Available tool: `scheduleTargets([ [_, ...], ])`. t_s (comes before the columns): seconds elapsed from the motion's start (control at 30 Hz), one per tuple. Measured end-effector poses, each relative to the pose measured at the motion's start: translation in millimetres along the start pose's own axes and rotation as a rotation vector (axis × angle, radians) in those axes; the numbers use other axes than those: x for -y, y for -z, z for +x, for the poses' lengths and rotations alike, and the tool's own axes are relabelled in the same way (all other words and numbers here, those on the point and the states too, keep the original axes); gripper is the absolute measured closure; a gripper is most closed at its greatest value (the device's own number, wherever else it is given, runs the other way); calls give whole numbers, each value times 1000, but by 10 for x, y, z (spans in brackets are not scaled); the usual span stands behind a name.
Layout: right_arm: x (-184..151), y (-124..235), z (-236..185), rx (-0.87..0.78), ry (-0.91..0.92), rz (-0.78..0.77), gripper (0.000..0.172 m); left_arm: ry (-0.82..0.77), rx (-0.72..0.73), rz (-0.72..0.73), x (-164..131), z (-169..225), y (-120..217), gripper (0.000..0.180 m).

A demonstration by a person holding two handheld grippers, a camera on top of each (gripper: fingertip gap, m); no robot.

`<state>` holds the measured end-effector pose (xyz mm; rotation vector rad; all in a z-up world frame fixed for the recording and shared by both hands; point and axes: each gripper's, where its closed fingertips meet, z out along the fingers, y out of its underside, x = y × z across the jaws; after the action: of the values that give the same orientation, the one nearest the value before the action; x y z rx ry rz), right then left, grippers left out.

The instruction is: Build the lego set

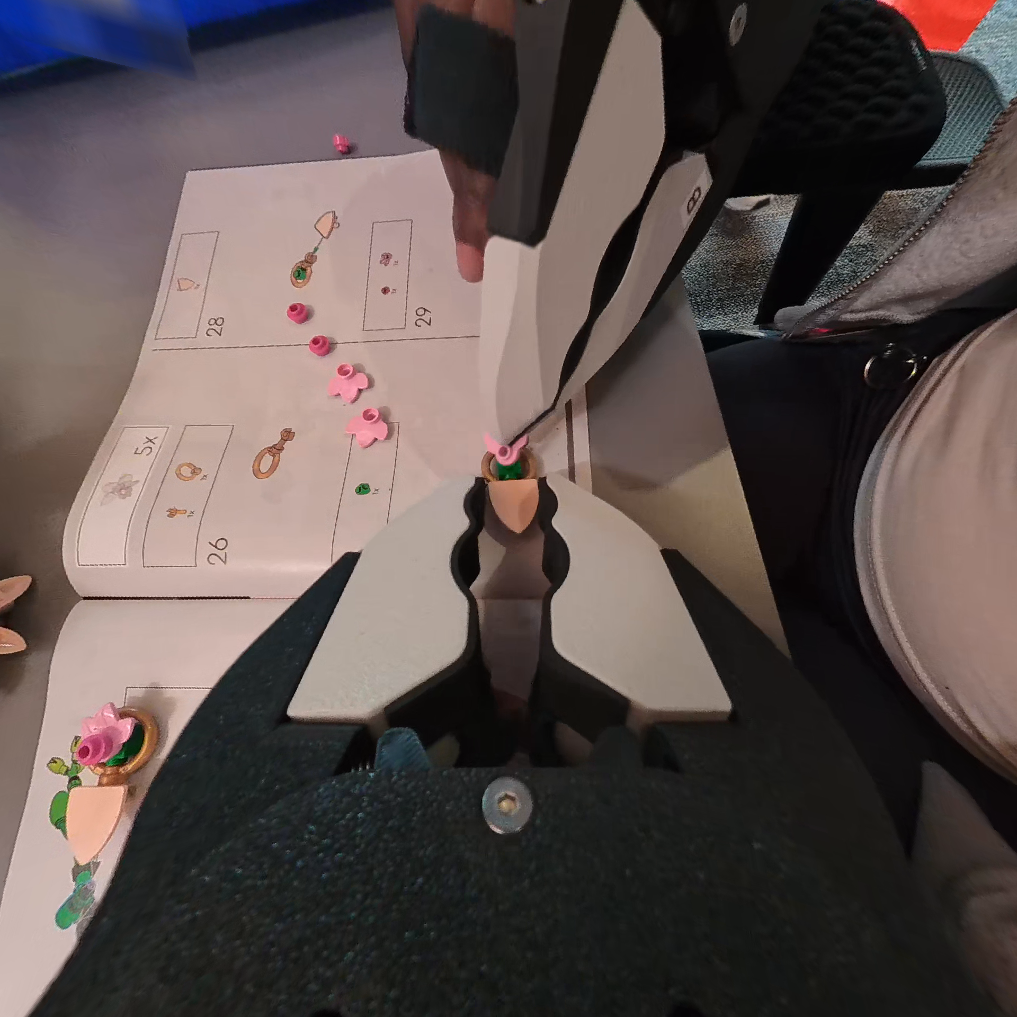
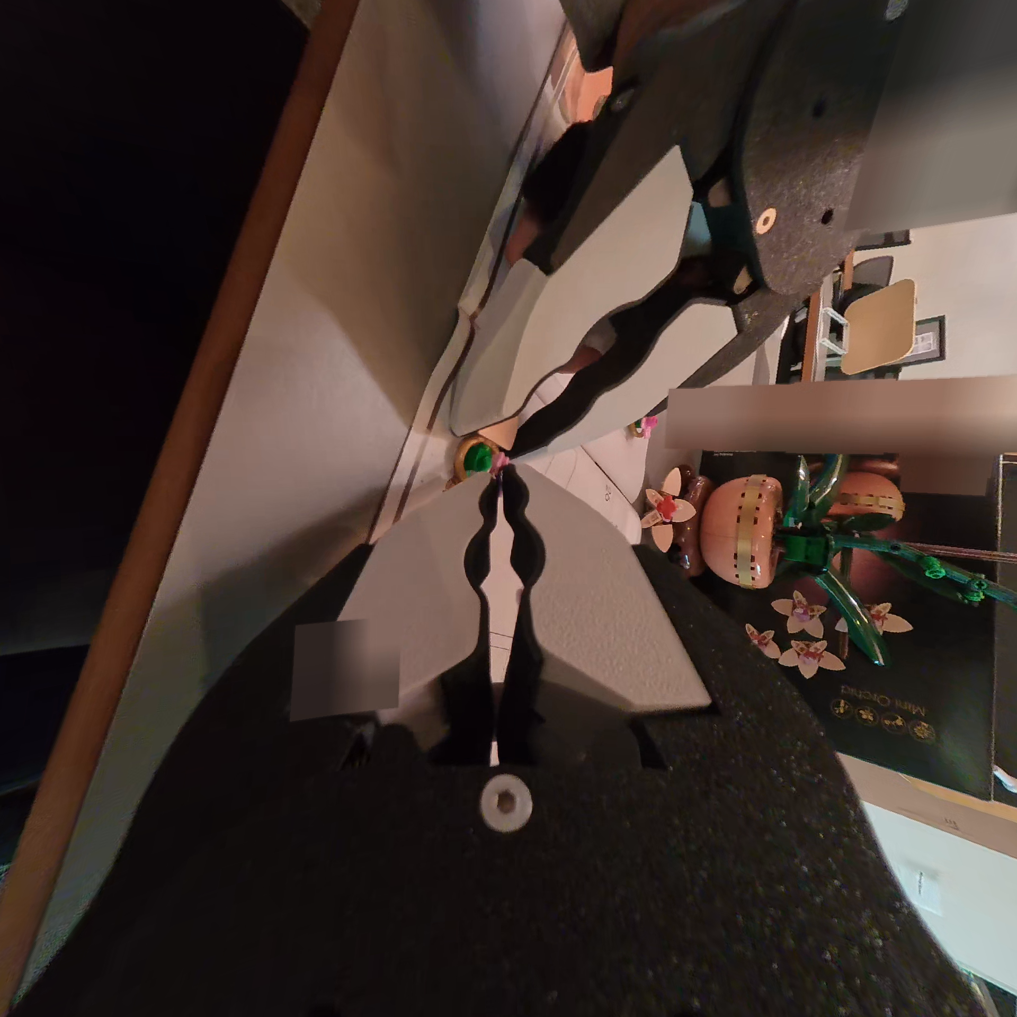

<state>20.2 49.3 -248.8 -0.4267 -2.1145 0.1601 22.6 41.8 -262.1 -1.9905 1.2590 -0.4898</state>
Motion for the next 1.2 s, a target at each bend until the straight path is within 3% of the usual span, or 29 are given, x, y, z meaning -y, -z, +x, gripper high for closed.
scheduleTargets([
  [0.37, -35, -26, -16, 11, -7, -55, 168, 53, -25, -1, -13, -10, 3, 163],
  [0.6, -25, 1, -48, 50, -141, -41, 161, 63, -33, -2, -13, -9, 1, 163],
  [0.73, -13, 65, -13, 134, -457, 33, 160, 66, -36, -2, -14, -10, -1, 163],
  [0.83, 35, 164, 74, 220, -885, 139, 159, 66, -35, -2, -13, -11, -1, 163],
  [0.9, 28, 210, 40, 323, -1154, 128, 155, 66, -35, -2, -12, -10, -2, 163],
  [1.0, -69, 206, 9, 249, -1439, 4, 165, 67, -36, -2, -13, -11, -3, 163],
  [1.07, -52, 187, -86, 185, -1517, -87, 161, 66, -35, -2, -13, -11, -3, 163],
  [1.2, -14, 151, -134, 42, -1329, -151, 154, 76, -42, -1, -13, -13, -3, 164],
])
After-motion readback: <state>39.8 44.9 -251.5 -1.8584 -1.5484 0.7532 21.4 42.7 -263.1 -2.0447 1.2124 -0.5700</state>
